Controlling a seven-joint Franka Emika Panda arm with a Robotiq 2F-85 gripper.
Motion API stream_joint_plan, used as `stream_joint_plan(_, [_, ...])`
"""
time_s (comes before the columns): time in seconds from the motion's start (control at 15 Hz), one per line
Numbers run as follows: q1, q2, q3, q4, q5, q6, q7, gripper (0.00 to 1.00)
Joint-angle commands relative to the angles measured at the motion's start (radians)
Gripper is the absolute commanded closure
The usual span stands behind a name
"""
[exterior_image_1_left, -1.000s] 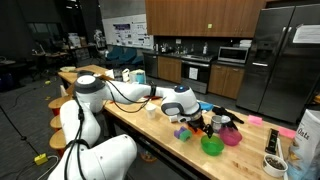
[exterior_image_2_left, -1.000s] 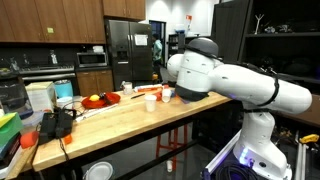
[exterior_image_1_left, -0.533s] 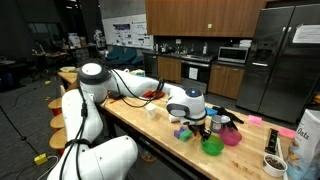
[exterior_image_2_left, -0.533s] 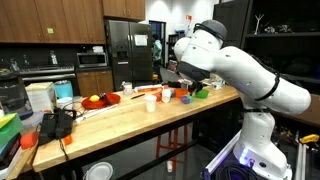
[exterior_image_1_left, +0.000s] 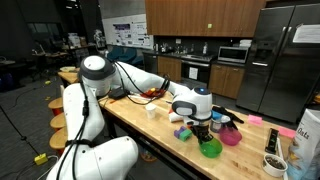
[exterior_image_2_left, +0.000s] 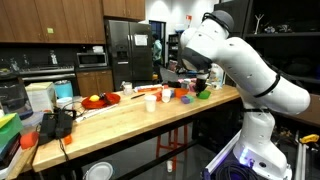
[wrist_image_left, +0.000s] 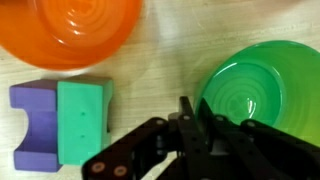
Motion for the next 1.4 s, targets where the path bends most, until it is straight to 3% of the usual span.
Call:
stream_joint_plan(0.0, [0.015, -0.053, -0.065, -0.002, -0.111, -0.001, 0.065, 0.98])
stream_joint_plan(0.47, [0.156, 0.068, -0.334, -0.007, -0.276, -0.01, 0.09, 0.99])
stream_joint_plan(0.6, [0.181, 0.099, -0.383, 0.009, -0.299, -0.016, 0.065, 0.99])
stream_joint_plan(0.87, [0.219, 0.106, -0.388, 0.077, -0.329, -0.007, -0.056, 0.99])
stream_joint_plan(1.33, [0.309, 0.122, -0.374, 0.11, -0.293, 0.122, -0.326, 0.99])
